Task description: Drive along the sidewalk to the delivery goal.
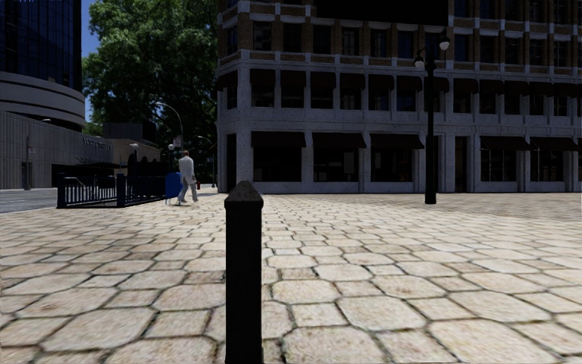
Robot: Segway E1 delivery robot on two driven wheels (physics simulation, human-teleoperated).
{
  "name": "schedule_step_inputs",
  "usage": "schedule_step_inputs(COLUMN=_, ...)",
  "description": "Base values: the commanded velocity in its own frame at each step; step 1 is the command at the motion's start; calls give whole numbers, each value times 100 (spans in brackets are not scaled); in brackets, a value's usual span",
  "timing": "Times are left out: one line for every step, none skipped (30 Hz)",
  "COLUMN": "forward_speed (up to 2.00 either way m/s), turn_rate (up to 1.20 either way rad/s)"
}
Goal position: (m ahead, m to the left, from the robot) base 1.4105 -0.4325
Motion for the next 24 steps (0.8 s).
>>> schedule_step_inputs(forward_speed=33, turn_rate=0)
schedule_step_inputs(forward_speed=33, turn_rate=0)
schedule_step_inputs(forward_speed=33, turn_rate=0)
schedule_step_inputs(forward_speed=33, turn_rate=0)
schedule_step_inputs(forward_speed=33, turn_rate=0)
schedule_step_inputs(forward_speed=33, turn_rate=0)
schedule_step_inputs(forward_speed=33, turn_rate=0)
schedule_step_inputs(forward_speed=33, turn_rate=0)
schedule_step_inputs(forward_speed=33, turn_rate=0)
schedule_step_inputs(forward_speed=33, turn_rate=0)
schedule_step_inputs(forward_speed=33, turn_rate=0)
schedule_step_inputs(forward_speed=33, turn_rate=0)
schedule_step_inputs(forward_speed=33, turn_rate=0)
schedule_step_inputs(forward_speed=33, turn_rate=0)
schedule_step_inputs(forward_speed=33, turn_rate=0)
schedule_step_inputs(forward_speed=33, turn_rate=0)
schedule_step_inputs(forward_speed=33, turn_rate=0)
schedule_step_inputs(forward_speed=33, turn_rate=0)
schedule_step_inputs(forward_speed=33, turn_rate=0)
schedule_step_inputs(forward_speed=33, turn_rate=0)
schedule_step_inputs(forward_speed=33, turn_rate=0)
schedule_step_inputs(forward_speed=32, turn_rate=-2)
schedule_step_inputs(forward_speed=32, turn_rate=-2)
schedule_step_inputs(forward_speed=32, turn_rate=-17)
